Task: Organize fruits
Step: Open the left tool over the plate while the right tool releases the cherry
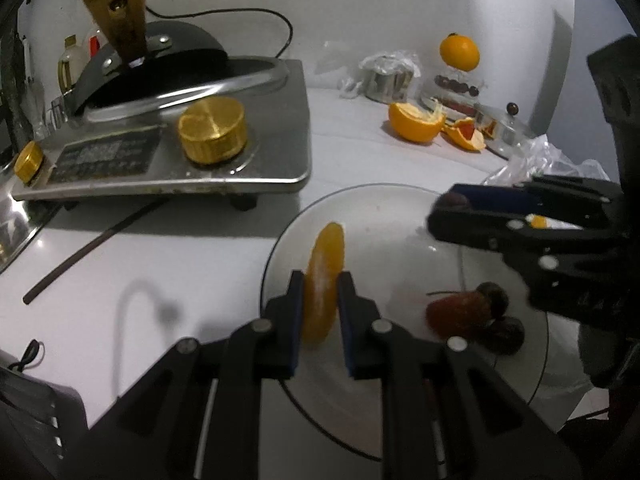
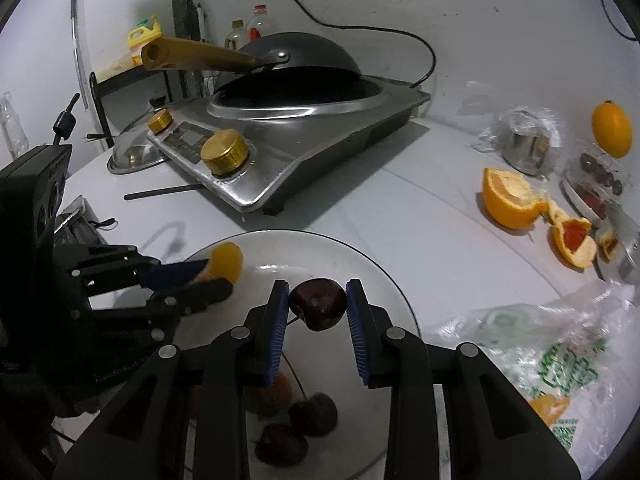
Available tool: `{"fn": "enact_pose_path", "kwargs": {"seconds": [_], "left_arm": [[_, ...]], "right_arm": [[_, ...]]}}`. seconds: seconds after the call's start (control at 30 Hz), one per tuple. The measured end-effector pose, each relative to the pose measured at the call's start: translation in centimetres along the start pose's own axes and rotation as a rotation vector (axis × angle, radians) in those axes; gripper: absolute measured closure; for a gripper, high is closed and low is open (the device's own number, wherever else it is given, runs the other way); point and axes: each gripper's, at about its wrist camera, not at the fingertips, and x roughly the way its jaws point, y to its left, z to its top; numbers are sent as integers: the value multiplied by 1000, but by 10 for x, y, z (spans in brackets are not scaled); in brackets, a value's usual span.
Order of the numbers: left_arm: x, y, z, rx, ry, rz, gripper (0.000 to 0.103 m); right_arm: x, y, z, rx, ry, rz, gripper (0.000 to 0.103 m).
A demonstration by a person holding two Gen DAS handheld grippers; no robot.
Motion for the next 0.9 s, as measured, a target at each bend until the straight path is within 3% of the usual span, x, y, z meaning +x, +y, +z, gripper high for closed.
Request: {"fn": "enact_pose_path", "kwargs": {"seconds": [0.37,0.9], "left_arm": [[-5,3,0,-34,0,-46,81],[-33,14,-6,-47,-36,-20,76]], "right_arm": [[28,19,9,-30,54,31,72],[37,30,9,-15,103,36,72]]}}
